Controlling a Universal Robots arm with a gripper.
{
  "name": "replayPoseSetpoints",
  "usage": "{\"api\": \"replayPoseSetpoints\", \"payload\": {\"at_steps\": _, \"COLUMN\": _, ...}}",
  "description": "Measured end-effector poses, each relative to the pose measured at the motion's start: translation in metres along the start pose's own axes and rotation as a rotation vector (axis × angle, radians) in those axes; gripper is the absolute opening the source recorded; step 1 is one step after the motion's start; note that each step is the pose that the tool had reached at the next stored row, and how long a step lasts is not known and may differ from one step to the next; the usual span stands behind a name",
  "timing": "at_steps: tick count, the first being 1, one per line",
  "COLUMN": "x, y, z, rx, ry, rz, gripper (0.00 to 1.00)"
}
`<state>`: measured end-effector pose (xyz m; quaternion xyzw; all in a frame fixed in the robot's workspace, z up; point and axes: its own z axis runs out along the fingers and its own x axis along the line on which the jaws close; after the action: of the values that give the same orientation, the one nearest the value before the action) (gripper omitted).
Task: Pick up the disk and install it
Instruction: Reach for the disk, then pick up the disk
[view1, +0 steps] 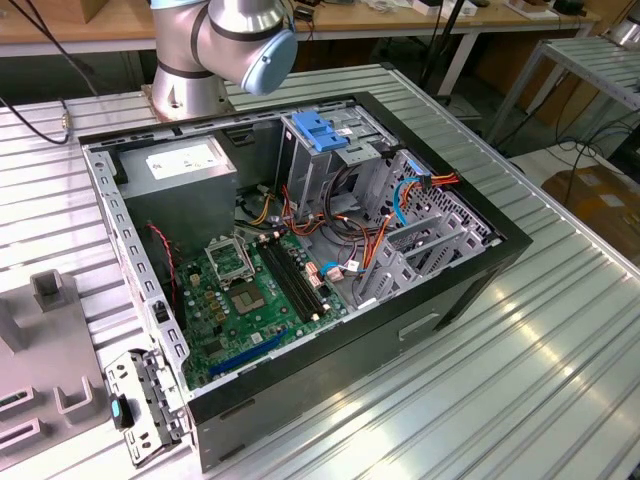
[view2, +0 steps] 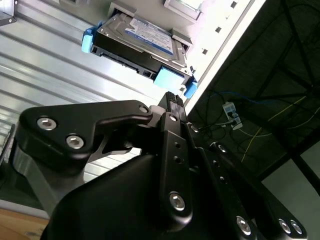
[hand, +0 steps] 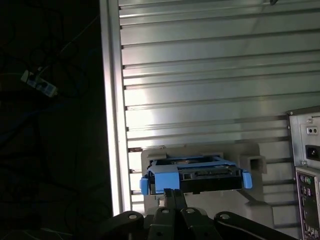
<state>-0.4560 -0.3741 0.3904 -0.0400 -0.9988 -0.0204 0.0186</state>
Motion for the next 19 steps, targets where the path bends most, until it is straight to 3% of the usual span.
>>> {"api": "replayPoseSetpoints", "payload": {"at_steps": 19, "x": 0.0090, "y": -0.0007, "z": 0.0003, "rx": 0.0000, "ry": 0.0000, "rz": 0.000, "gripper": 0.11}}
